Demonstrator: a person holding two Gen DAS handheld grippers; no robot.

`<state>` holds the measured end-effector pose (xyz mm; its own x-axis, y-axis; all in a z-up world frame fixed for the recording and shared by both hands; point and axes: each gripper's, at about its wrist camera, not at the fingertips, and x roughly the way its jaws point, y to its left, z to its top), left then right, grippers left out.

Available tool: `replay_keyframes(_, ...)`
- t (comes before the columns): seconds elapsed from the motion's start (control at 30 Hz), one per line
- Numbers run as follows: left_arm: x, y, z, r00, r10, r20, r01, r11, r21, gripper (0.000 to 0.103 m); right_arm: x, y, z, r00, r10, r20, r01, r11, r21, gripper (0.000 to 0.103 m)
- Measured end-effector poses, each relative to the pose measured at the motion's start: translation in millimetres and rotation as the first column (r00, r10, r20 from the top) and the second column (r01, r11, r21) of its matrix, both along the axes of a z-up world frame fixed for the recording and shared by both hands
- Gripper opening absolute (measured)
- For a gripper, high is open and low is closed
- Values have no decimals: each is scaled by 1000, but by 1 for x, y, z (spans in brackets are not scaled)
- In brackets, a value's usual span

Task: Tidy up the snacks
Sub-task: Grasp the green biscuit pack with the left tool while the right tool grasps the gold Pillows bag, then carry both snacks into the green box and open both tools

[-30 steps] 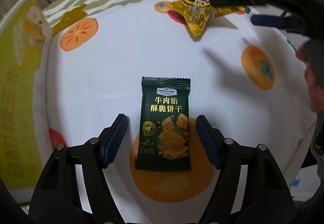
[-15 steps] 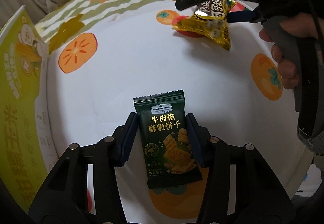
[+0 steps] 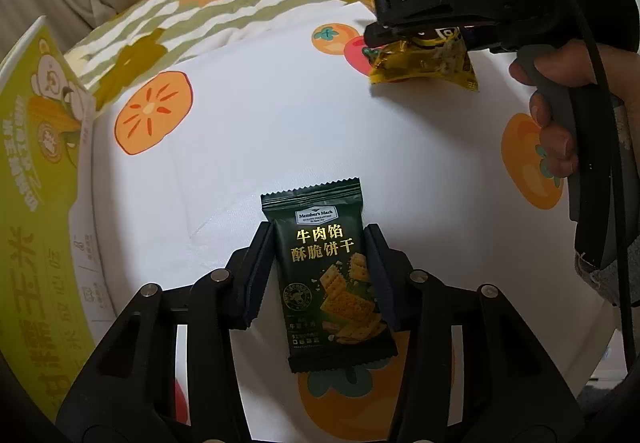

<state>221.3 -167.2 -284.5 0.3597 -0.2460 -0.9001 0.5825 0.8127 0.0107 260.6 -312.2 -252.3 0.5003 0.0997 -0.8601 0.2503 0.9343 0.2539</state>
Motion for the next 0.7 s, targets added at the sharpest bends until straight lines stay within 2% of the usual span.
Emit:
replay_keyframes(0.1, 1, 0, 0, 1000, 8, -6, -8, 1000, -1, 41, -1, 0, 1, 1000, 12, 5, -12, 1000, -11, 43)
replay_keyframes(0.4, 6, 7, 7, 998, 62, -5, -62, 998, -9, 41, -9, 0, 11, 999, 30, 29, -29, 999, -35, 42)
replay_keyframes(0.57, 0, 7, 28, 996, 78, 31, -77, 996, -36, 41, -19, -1, 27, 997, 45, 56, -42, 998, -52, 42)
replay_keyframes(0.7, -10, 6, 54, 993, 96, 74, -91, 994, -65, 41, -32, -1, 48, 994, 60, 86, -54, 996, -69, 42)
